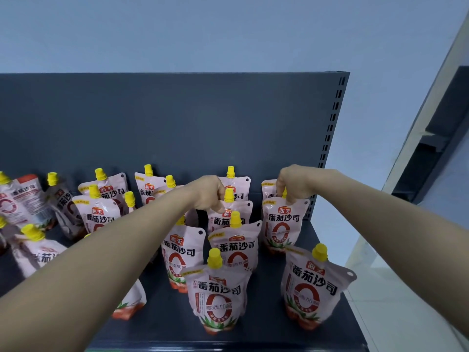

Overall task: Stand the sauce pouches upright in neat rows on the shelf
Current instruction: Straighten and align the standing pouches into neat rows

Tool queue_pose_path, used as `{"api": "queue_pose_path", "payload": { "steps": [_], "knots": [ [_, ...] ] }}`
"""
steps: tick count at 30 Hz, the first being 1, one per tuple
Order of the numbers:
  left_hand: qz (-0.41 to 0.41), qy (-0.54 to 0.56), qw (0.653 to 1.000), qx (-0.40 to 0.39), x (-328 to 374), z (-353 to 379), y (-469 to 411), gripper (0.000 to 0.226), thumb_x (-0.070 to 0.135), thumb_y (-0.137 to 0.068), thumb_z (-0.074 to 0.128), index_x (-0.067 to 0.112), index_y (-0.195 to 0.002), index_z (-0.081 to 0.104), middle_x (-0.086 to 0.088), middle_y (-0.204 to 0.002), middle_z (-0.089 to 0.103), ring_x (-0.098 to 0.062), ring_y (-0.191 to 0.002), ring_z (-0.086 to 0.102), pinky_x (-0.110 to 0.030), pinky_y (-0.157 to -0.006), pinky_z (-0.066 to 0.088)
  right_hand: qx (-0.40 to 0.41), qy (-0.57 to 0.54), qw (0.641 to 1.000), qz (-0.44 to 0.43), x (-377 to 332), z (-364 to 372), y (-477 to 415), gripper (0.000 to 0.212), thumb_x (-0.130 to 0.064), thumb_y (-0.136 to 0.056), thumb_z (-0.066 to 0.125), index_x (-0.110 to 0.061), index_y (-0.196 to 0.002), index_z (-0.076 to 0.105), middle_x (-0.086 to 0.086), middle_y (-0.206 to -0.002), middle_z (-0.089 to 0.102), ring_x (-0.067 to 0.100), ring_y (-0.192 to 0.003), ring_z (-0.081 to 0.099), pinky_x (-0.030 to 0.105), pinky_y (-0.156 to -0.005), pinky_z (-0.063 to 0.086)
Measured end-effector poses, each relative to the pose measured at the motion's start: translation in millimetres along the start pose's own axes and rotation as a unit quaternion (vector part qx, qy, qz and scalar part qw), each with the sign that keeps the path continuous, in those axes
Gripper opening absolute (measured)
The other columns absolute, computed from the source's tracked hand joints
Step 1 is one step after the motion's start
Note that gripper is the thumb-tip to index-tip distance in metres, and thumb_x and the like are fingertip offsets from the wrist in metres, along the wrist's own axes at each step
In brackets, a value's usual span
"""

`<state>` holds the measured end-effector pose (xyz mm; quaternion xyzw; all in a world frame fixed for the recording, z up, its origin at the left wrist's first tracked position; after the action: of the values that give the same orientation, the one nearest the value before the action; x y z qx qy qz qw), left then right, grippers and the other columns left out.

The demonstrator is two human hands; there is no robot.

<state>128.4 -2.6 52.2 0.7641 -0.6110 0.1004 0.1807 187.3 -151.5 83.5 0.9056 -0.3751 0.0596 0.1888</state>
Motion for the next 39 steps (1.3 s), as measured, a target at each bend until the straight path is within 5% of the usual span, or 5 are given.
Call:
{"api": "queue_pose_path", "payload": {
  "steps": [3,19,28,32,39],
  "knots": [
    [-0.004,-0.007,1.0,0.025,2.4,-5.6,0.2,0.026,0.01,-0.077,0.075,0.012,-0.059,0.056,-0.002,-0.061,0.047,-0.022,-0.068,0.044,-0.022,-0.055,0.037,0.02,-0.022,1.0,0.004,3.3,-1.0,-1.1,0.04,-0.016,-0.09,0.063,-0.014,-0.13,0.061,0.008,-0.126,0.062,0.026,-0.112,0.06,0.029,-0.089,0.05],
    [-0.001,0.003,0.998,0.056,2.1,-8.4,-4.4,0.018,0.008,-0.078,0.073,0.012,-0.066,0.061,0.004,-0.056,0.048,-0.021,-0.069,0.047,-0.025,-0.068,0.038,0.04,-0.082,0.996,0.019,10.1,-1.0,-4.5,0.035,-0.007,-0.087,0.065,-0.014,-0.122,0.066,0.009,-0.119,0.065,0.027,-0.102,0.064,0.027,-0.076,0.05],
    [0.013,0.024,0.992,0.123,11.7,-40.2,17.0,0.024,-0.003,-0.082,0.061,0.008,-0.101,0.072,-0.005,-0.101,0.071,-0.02,-0.092,0.065,-0.022,-0.08,0.048,0.073,-0.132,0.988,-0.004,7.2,-28.9,8.0,0.029,-0.011,-0.086,0.063,-0.003,-0.114,0.067,0.016,-0.114,0.068,0.032,-0.101,0.064,0.04,-0.09,0.053],
    [0.031,0.063,0.98,0.188,31.7,-64.1,40.0,0.012,0.008,-0.085,0.065,0.008,-0.095,0.071,-0.007,-0.099,0.072,-0.02,-0.088,0.063,-0.025,-0.079,0.048,0.098,-0.175,0.979,-0.037,-5.0,-46.4,18.6,0.025,-0.009,-0.087,0.061,-0.002,-0.11,0.068,0.015,-0.11,0.07,0.029,-0.091,0.065,0.037,-0.087,0.053],
    [0.051,0.122,0.99,0.057,52.9,-31.2,65.8,0.029,0.033,-0.079,0.073,0.006,-0.089,0.07,-0.012,-0.09,0.071,-0.019,-0.08,0.062,-0.036,-0.086,0.052,0.04,-0.2,0.976,-0.075,-23.4,-34.7,36.2,0.015,-0.014,-0.086,0.062,-0.01,-0.097,0.073,0.003,-0.092,0.071,0.022,-0.086,0.068,0.027,-0.069,0.051]
  ]
}}
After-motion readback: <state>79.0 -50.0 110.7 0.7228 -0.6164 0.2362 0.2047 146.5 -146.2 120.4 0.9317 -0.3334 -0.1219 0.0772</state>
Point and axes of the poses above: each hand's wrist, its own y-axis away from the middle knuckle, its own z-axis out of the palm, x = y × z, the point moved 9 cm from there along -y, towards the middle knuckle
